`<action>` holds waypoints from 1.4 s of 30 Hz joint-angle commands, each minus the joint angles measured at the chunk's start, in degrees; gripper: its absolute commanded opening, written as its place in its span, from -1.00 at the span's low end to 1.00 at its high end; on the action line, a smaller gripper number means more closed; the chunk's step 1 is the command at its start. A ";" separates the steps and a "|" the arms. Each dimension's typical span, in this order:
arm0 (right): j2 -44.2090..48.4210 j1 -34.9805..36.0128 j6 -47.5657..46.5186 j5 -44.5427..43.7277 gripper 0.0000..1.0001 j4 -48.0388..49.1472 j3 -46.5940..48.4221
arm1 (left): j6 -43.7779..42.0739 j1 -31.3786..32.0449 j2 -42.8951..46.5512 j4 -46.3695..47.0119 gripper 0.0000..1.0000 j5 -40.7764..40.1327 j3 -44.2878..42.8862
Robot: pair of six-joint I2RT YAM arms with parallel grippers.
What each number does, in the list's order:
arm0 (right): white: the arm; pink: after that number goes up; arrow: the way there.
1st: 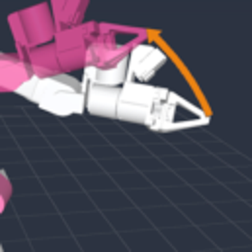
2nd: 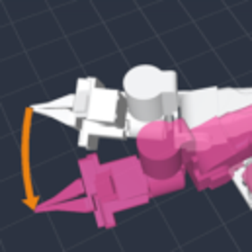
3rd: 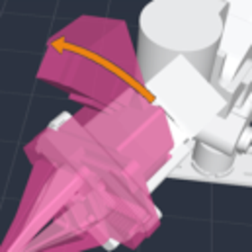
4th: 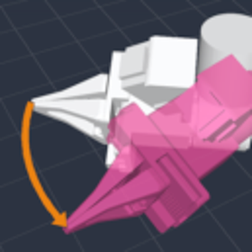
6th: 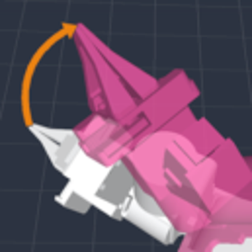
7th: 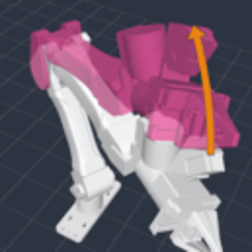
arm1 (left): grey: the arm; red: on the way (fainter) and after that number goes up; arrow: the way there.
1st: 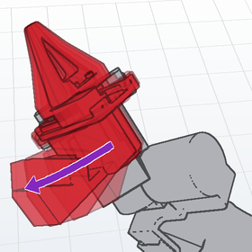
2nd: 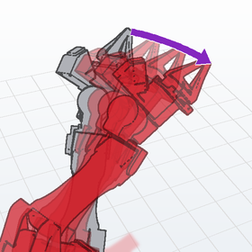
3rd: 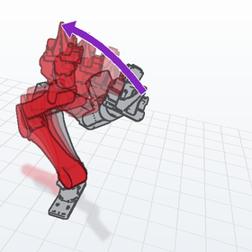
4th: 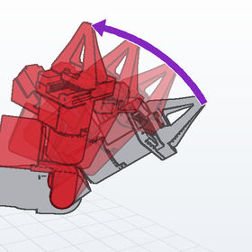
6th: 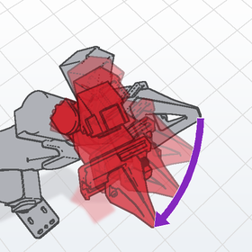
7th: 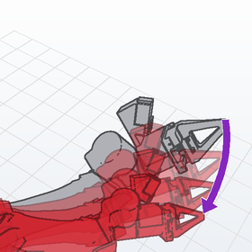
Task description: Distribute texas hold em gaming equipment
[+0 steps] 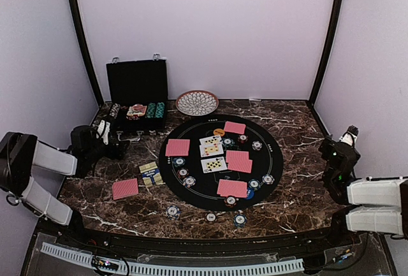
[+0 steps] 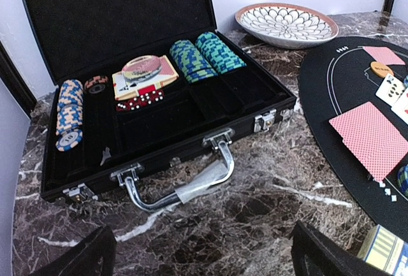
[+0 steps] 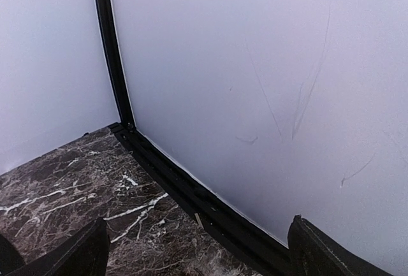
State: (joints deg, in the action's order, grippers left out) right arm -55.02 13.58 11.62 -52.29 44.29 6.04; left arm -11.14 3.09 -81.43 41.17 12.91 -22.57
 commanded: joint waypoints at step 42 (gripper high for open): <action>-33.48 -12.86 -6.04 33.11 0.97 31.29 6.51 | 5.34 -2.92 -8.51 32.22 0.98 -8.02 7.47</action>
State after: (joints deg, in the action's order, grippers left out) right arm -88.49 0.91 5.21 -19.49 73.25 12.27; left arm -6.35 0.49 -90.39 72.38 5.26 -14.33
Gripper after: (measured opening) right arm 0.984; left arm 0.988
